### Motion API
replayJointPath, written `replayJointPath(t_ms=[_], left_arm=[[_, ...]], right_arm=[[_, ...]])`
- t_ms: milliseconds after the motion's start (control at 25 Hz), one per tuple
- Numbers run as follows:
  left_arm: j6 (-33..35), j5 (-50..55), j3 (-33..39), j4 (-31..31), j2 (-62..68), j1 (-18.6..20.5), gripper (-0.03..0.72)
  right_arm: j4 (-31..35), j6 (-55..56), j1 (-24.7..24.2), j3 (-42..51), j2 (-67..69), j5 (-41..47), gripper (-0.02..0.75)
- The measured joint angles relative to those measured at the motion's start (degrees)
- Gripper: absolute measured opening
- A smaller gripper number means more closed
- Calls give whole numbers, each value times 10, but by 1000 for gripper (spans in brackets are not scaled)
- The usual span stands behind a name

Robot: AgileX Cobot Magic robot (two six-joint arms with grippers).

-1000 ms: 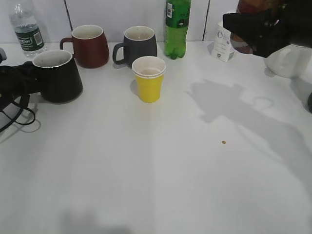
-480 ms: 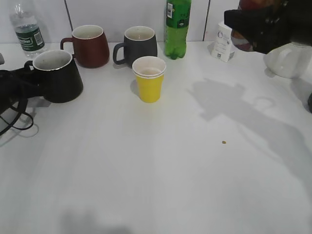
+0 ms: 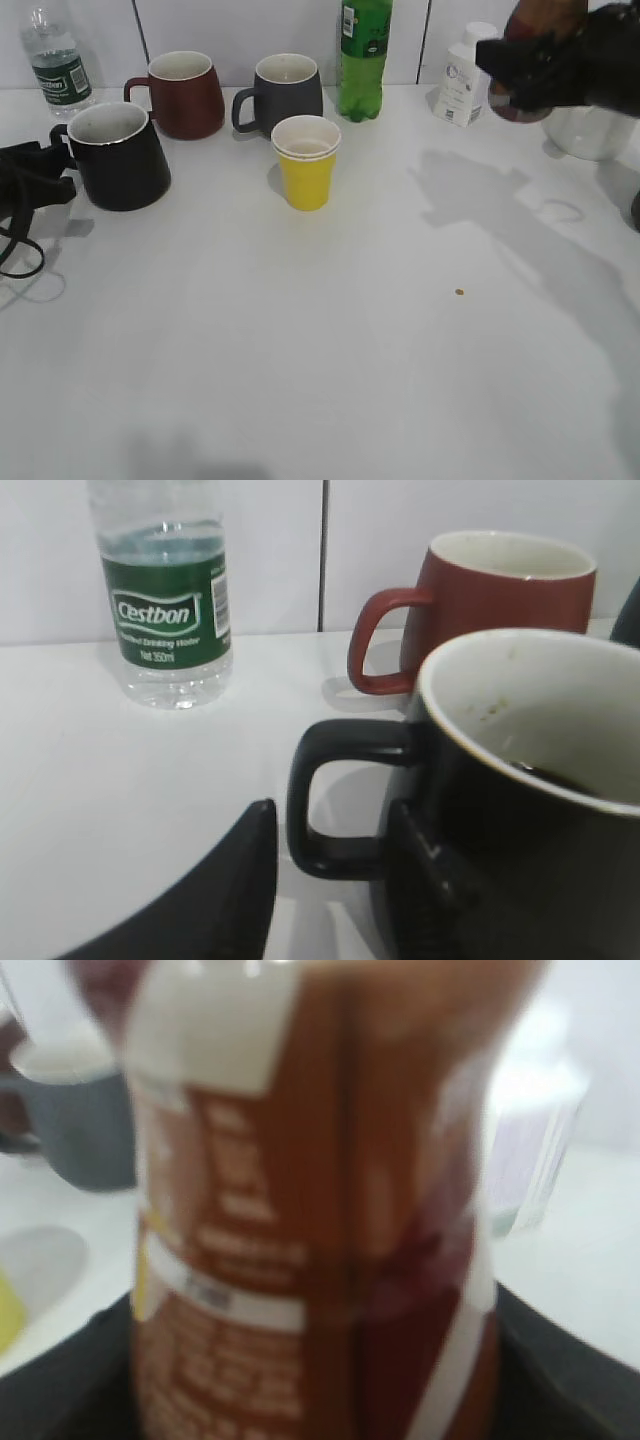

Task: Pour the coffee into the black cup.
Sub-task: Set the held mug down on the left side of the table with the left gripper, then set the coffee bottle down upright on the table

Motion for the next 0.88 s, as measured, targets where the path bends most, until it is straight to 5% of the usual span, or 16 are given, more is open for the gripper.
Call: replayJointPath(t_ms=[320,880], left_arm=[[0,19,38,4,-71,0,288],[0,64,41,31,-146,0,288]], right_arm=[[158,-86,0,-4,151,-57,527],[183,-127,0,-94,317,-111,527]])
